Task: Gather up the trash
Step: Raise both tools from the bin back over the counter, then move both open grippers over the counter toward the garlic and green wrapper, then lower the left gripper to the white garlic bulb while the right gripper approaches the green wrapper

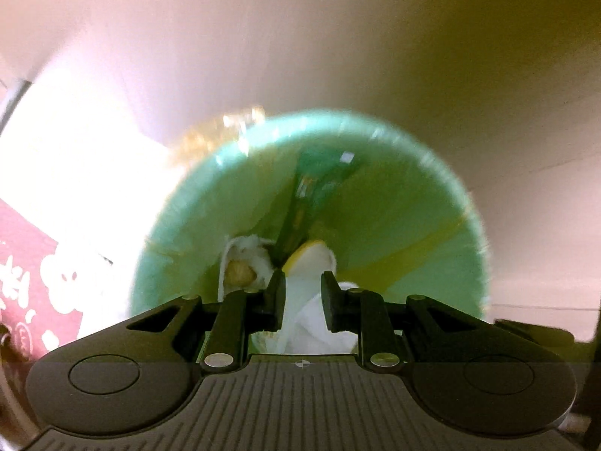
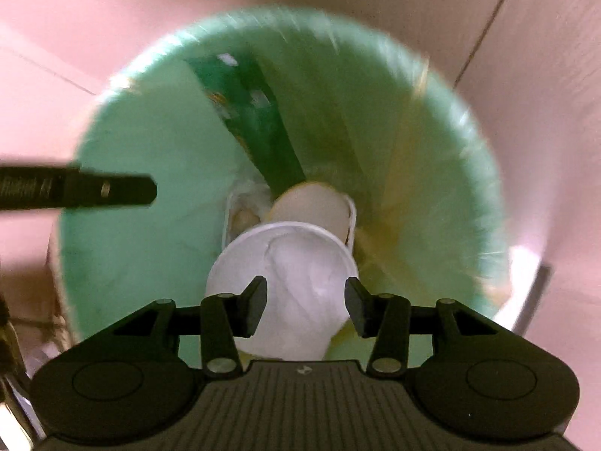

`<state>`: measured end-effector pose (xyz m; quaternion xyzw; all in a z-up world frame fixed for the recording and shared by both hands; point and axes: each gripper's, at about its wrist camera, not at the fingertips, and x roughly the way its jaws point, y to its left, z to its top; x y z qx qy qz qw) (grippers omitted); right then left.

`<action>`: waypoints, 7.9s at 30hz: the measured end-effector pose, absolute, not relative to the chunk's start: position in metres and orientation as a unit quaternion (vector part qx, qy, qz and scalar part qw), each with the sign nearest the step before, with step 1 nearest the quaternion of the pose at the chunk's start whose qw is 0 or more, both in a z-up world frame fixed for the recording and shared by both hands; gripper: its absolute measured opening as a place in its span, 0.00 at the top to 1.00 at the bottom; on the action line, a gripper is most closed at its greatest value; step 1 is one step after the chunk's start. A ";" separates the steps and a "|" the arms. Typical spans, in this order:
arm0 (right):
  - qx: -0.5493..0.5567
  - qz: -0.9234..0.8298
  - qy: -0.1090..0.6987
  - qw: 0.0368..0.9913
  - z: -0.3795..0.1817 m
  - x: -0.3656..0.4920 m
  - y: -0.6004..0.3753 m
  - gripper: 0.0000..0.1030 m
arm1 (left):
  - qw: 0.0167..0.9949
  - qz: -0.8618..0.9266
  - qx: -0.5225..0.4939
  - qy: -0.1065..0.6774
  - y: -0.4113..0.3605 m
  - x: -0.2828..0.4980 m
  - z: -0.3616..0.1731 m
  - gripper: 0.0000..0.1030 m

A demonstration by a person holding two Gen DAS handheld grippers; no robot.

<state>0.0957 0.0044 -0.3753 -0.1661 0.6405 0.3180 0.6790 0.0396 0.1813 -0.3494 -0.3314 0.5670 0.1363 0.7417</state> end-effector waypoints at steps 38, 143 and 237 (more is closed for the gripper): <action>-0.310 0.231 0.082 0.918 -0.057 0.212 -0.088 0.54 | 0.895 0.199 -0.267 0.295 0.172 0.091 -0.032 0.77; -0.080 0.297 0.352 0.884 -0.026 0.421 -0.051 0.30 | 0.898 0.157 -0.217 0.350 0.101 0.154 -0.004 0.77; -0.057 0.235 0.321 0.915 -0.087 0.283 -0.177 0.15 | 0.930 0.012 0.017 0.368 0.006 0.245 -0.034 0.77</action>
